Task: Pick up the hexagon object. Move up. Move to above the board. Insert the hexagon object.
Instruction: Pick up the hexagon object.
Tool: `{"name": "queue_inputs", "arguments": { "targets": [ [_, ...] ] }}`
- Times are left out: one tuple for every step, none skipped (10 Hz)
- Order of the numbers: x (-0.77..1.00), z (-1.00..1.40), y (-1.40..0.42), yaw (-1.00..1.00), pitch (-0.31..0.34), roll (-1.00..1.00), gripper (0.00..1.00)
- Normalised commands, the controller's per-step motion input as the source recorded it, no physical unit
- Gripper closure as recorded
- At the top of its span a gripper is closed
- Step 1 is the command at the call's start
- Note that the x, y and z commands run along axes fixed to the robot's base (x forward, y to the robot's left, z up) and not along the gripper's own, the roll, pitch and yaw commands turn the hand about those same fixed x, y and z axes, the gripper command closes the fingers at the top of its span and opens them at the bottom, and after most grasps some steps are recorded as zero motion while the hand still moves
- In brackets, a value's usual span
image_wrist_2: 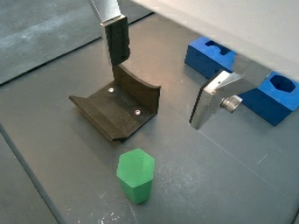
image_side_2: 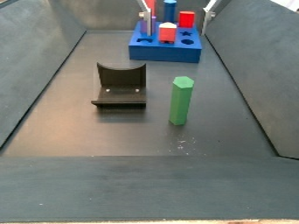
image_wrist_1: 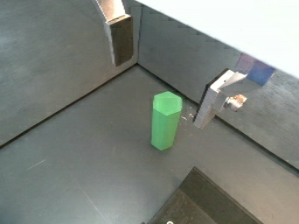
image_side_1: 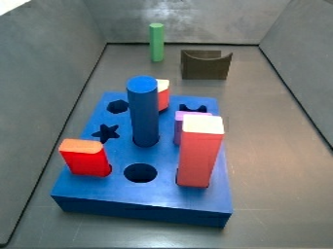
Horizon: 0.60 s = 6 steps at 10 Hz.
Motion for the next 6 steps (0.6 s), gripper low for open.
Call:
{"name": "queue_inputs", "arguments": {
  "targets": [
    [-0.15, -0.25, 0.29, 0.00, -0.017, 0.00, 0.00],
    [-0.08, -0.70, 0.49, 0.00, -0.043, -0.01, 0.00],
    [-0.21, -0.97, 0.52, -0.01, -0.107, 0.00, 0.00],
    [-0.06, -0.92, 0.42, 0.00, -0.090, 0.00, 0.00],
    [0.00, -0.91, 0.34, 0.00, -0.096, -0.04, 0.00],
    [-0.01, -0.81, 0.34, 0.00, -0.114, -0.11, 0.00]
  ]
}}
